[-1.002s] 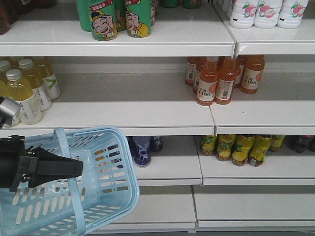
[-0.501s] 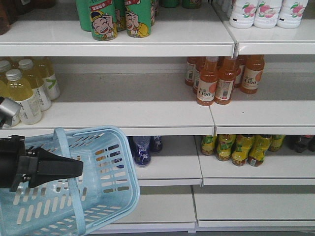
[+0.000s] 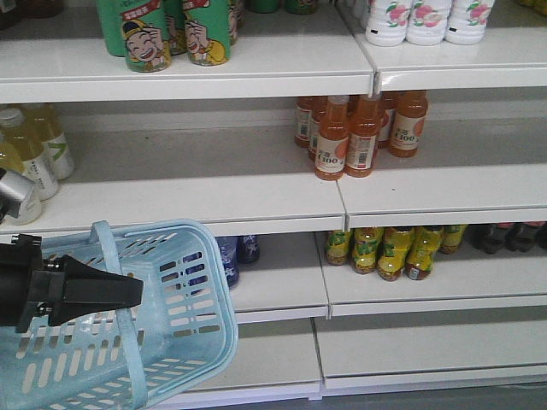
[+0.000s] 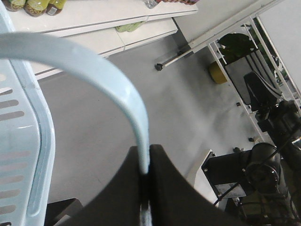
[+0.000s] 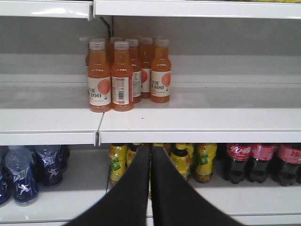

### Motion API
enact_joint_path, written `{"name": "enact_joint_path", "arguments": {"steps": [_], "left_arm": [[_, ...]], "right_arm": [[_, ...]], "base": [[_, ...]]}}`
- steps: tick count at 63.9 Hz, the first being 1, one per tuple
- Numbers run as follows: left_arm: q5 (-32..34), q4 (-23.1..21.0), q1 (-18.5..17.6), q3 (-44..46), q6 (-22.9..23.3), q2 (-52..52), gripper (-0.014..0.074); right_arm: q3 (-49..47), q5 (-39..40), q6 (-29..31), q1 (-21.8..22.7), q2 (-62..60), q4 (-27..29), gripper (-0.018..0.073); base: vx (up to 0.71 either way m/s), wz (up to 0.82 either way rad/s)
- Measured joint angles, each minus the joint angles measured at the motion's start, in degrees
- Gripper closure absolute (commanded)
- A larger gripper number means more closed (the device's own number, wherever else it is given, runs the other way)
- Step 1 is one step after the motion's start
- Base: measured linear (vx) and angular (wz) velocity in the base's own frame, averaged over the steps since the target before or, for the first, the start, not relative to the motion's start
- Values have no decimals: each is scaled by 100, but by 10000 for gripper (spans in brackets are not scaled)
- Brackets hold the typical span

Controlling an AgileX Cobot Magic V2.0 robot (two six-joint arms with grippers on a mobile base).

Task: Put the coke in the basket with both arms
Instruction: 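Turn the base away from the shelf holding the basket in the left gripper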

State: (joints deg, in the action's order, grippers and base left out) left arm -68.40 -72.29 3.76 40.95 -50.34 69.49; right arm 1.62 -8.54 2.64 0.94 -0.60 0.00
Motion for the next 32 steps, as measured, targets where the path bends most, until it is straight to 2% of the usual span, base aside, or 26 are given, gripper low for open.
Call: {"name": "enact_joint_path", "arguments": {"steps": [32], "left_arm": [[0,25,0,0,-5,-59,603]], "right_arm": [[0,0,0,0,0,0,561]], "base": [[1,-46]]}}
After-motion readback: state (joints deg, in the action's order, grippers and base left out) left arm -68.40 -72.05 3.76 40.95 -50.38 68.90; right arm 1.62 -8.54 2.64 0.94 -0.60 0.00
